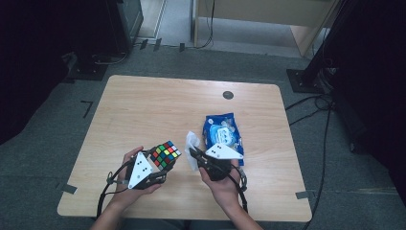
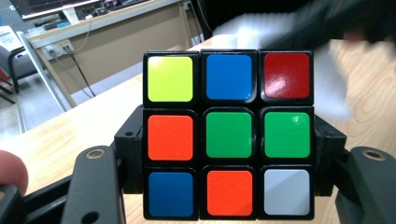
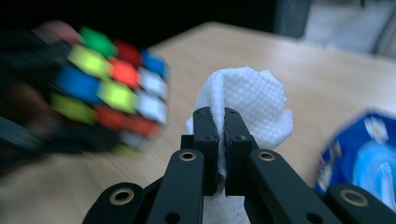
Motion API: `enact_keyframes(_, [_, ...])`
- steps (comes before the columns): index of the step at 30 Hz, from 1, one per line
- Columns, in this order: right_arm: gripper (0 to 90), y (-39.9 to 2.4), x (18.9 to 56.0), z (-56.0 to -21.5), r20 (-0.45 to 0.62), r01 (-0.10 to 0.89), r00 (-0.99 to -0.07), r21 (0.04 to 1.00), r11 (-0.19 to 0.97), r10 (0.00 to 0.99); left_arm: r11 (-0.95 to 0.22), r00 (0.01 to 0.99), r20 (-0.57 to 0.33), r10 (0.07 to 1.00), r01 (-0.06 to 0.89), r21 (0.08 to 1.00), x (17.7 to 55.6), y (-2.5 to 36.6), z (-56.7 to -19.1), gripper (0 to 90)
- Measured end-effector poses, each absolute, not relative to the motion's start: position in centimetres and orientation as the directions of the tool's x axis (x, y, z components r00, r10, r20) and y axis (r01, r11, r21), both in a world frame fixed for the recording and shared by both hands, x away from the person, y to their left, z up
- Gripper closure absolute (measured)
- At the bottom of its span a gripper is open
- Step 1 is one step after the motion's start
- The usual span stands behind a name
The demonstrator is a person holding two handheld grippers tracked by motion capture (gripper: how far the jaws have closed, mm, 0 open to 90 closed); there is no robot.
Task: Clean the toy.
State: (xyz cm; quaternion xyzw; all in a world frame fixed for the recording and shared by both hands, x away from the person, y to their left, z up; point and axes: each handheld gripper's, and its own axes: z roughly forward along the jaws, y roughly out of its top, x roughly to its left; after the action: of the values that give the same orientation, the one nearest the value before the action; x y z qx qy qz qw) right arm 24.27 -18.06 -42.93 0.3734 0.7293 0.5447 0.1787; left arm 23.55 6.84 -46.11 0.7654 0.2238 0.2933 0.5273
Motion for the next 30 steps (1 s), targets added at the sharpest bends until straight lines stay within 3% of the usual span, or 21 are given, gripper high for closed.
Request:
enact_keyframes(5, [87.2,-17.2,22.0,-40.0,0.15,0.26,-0.755,0.962,0.081,0.639,-0.365,0.749,0.229,0.622,0.018,0.931,23.0,5.8,-46.3,34.1])
enact_keyframes(11, [87.0,-15.9,21.3,-40.0,0.133,0.237,-0.797,0.966,0.103,0.589,-0.386,0.772,0.276,0.573,-0.044,0.922,21.9,4.7,-46.1,34.1])
enact_keyframes(23, [86.0,-17.4,23.4,-42.2,0.204,0.318,-0.729,0.946,0.059,0.654,-0.367,0.763,0.277,0.584,-0.056,0.928,21.7,5.3,-45.4,34.1])
enact_keyframes(30, [85.7,-18.4,25.5,-44.4,0.203,0.418,-0.657,0.899,0.127,0.726,-0.349,0.755,0.271,0.598,-0.059,0.935,21.9,5.8,-45.1,34.1])
